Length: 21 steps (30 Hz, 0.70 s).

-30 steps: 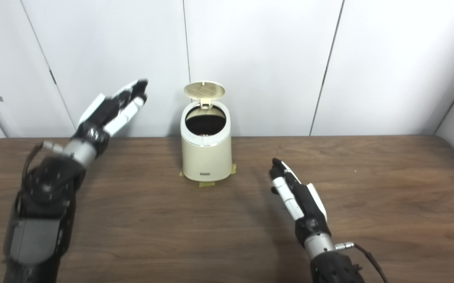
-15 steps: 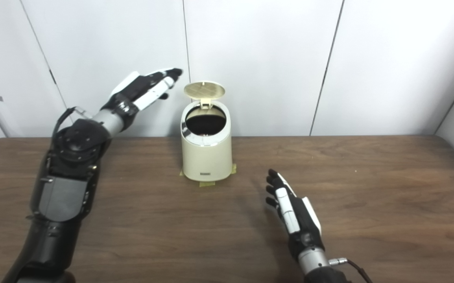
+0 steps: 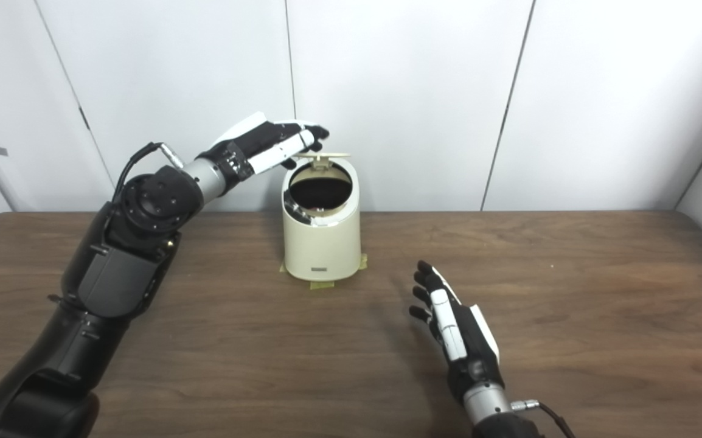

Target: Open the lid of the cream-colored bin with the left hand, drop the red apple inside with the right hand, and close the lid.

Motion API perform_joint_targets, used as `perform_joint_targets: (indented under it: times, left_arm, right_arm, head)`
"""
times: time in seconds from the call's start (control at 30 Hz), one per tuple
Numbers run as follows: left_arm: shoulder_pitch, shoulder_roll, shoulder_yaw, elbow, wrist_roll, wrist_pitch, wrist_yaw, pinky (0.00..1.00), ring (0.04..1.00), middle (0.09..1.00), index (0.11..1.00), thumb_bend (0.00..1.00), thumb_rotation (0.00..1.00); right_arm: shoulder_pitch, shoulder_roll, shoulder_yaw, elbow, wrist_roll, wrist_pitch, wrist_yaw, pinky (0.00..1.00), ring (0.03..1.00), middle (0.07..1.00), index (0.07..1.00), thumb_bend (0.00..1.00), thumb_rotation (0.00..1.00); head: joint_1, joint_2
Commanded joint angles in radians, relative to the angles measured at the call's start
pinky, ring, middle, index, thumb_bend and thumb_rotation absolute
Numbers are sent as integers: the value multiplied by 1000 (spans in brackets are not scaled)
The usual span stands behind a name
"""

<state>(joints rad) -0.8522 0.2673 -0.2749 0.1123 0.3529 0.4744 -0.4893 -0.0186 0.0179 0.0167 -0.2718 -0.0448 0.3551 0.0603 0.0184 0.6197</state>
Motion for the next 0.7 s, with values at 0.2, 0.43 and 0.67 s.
perform_joint_targets:
  times: [0.2, 0.43, 0.67]
  left_arm:
    - [-61, 38, -80, -27, 102, -71, 23, 856, 854, 828, 831, 456, 1000]
    - [-76, 79, -160, -64, 198, -62, -35, 803, 853, 861, 845, 490, 1000]
    - [-84, 106, -210, -107, 292, -39, -103, 816, 872, 864, 841, 512, 1000]
  right_arm:
    - [-38, -1, 5, -18, 1, -41, -10, 809, 895, 917, 926, 562, 1000]
    - [-51, -2, 1, -13, -7, -34, -24, 763, 862, 893, 917, 565, 1000]
    - [-52, -3, 3, -14, -6, -29, -27, 747, 855, 889, 923, 559, 1000]
  head:
    - [3, 3]
    - [3, 6]
    - [1, 10]
